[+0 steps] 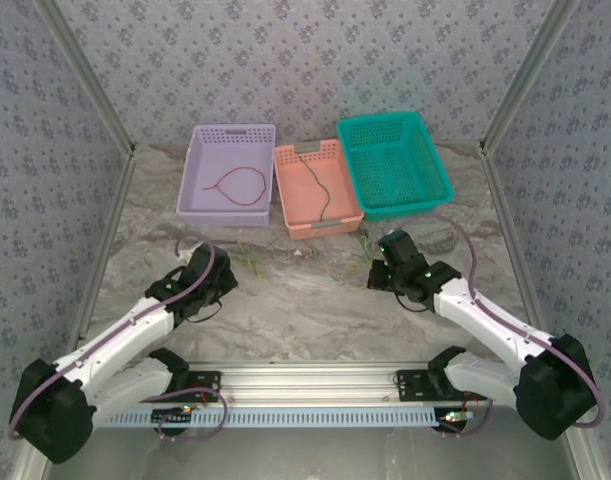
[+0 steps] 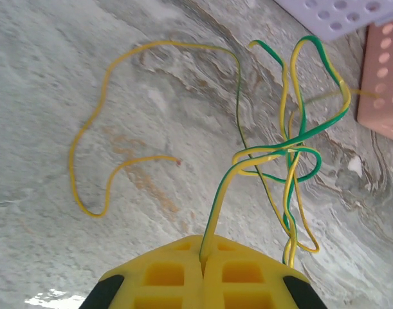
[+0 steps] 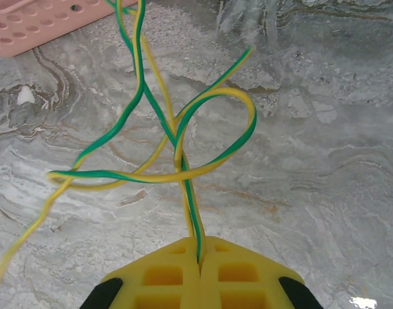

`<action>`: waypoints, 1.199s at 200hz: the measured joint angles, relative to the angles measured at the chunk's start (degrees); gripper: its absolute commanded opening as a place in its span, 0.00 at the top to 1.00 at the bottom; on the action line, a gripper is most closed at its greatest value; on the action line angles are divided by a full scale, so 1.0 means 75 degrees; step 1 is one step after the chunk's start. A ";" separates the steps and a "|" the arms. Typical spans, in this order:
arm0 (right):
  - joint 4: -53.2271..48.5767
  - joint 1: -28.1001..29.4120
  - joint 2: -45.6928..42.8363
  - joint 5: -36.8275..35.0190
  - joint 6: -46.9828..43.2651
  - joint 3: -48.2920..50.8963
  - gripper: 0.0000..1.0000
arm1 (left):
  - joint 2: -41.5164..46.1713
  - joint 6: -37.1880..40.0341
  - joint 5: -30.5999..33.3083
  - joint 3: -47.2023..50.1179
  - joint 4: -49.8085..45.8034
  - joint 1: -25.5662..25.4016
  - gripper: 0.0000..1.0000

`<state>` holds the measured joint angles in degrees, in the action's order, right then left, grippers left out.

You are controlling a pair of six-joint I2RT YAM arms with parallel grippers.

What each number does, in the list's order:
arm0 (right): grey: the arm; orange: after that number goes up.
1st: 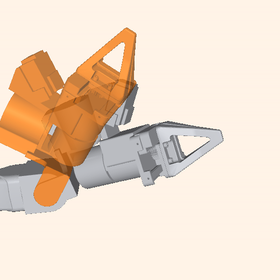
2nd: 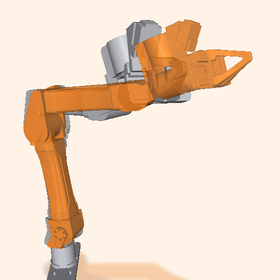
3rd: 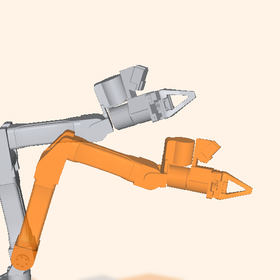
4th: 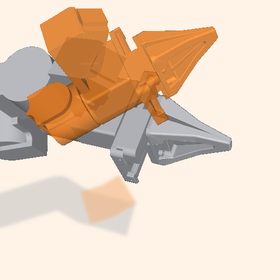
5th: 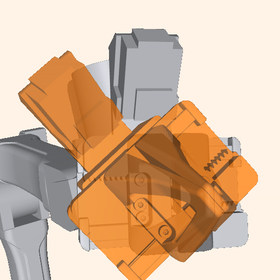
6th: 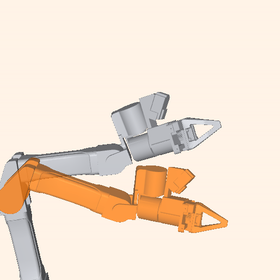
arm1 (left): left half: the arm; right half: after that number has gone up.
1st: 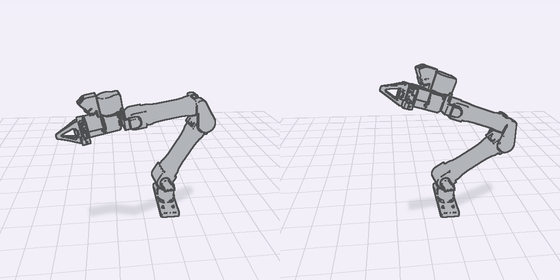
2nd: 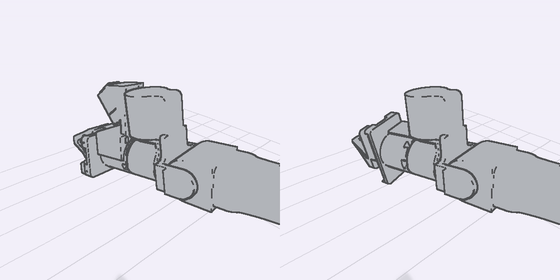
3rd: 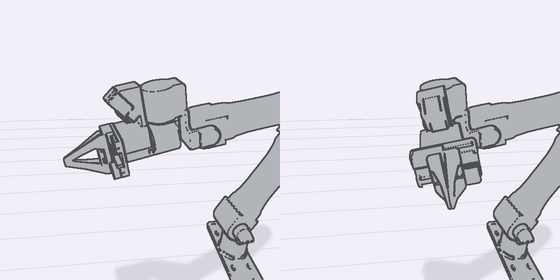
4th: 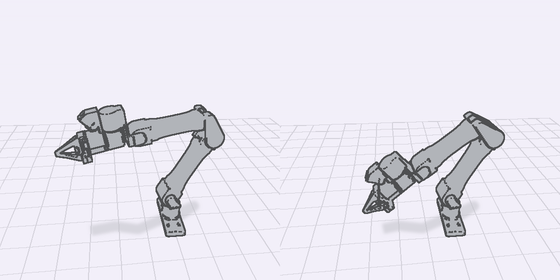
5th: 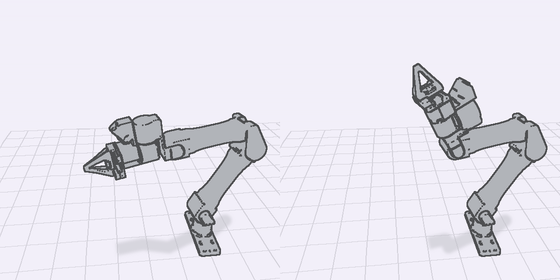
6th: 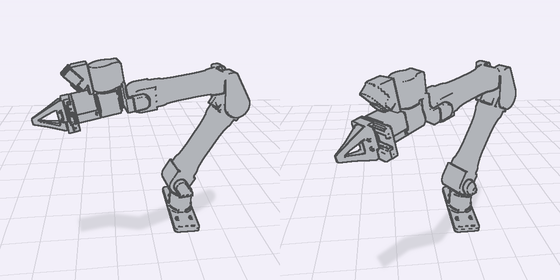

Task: Untangle the cables

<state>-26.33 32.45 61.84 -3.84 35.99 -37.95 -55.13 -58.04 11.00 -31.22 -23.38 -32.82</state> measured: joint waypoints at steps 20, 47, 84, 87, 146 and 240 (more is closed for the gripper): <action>-0.0137 0.0149 -0.0111 -0.0128 0.0020 0.0000 1.00 | -0.0358 0.0055 -0.0175 0.0000 0.0163 -0.0119 1.00; -0.0169 0.0318 -0.0819 -0.0236 -0.0038 0.0009 1.00 | -0.0734 0.0163 -0.0466 -0.0017 0.0388 -0.0303 0.58; 0.0111 0.0431 -0.1320 -0.0195 -0.0557 0.0017 1.00 | -0.0729 0.0149 -0.0557 -0.0533 0.0399 -0.0807 0.33; 0.0137 0.0431 -0.1309 -0.0181 -0.0603 0.0023 1.00 | -0.0699 0.0143 -0.0557 -0.0603 0.0402 -0.0842 0.32; 0.0568 0.0440 -0.1107 -0.0096 -0.1105 0.0070 1.00 | -0.0064 -0.0006 -0.0557 -0.1833 0.0405 -0.1652 0.15; 0.0801 0.1032 -0.0463 -0.0154 -0.1119 0.0026 1.00 | -0.2049 -0.1087 -0.0557 -0.2270 0.1352 -0.3351 0.69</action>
<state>-20.32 40.18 58.37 -4.99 27.59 -37.76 -70.50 -66.19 6.83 -48.25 -13.23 -57.95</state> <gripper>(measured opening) 0.059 0.565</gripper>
